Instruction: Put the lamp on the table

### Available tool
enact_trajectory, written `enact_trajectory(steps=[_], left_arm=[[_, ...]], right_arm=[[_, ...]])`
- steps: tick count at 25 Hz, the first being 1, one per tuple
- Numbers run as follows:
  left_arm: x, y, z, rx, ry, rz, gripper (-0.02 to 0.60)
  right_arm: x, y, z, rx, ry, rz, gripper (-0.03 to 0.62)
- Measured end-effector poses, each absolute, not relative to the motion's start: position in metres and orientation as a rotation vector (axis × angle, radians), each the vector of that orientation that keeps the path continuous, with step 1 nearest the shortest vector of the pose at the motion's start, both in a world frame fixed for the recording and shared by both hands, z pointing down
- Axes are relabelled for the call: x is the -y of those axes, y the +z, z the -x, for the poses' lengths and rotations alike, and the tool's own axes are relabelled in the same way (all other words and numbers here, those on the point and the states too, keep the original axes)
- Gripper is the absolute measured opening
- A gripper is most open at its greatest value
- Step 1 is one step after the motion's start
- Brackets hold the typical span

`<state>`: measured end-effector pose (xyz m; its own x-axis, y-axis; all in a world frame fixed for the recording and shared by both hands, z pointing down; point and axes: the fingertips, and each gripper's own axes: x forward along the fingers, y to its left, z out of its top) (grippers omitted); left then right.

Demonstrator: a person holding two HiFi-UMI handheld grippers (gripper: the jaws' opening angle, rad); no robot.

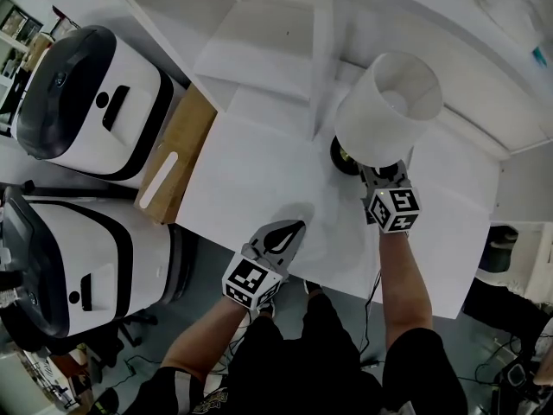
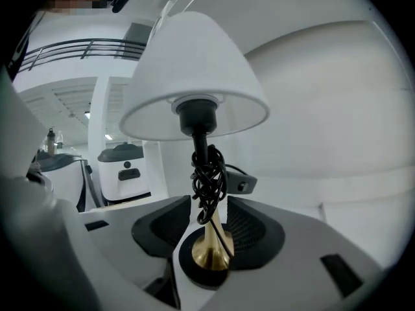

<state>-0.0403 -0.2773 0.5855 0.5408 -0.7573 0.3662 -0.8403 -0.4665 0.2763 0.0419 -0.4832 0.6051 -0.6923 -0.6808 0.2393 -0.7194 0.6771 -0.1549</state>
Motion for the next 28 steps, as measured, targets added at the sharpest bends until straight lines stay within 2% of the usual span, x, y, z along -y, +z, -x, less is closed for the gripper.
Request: enact_trajectory(steps=[4, 6, 8, 28], left_arm=[[0.267, 0.581, 0.039, 1.282, 0.277, -2.377, 0.006], [0.262, 0.579, 0.039, 1.278, 0.287, -2.381, 0.006], [0.256, 0.576, 0.039, 1.274, 0.296, -2.385, 0.006], [0.17, 0.52, 0.05, 1.204, 0.298, -2.447, 0.006]], right_arm=[[0.455, 0.606, -0.073, 2.698, 0.437, -1.252, 0.166], [0.439, 0.603, -0.086, 2.692, 0.475, -1.297, 0.082], [0.421, 0.598, -0.094, 2.686, 0.504, -1.316, 0.037], [0.226, 0.495, -0.081, 2.672, 0.478, -1.375, 0.028]])
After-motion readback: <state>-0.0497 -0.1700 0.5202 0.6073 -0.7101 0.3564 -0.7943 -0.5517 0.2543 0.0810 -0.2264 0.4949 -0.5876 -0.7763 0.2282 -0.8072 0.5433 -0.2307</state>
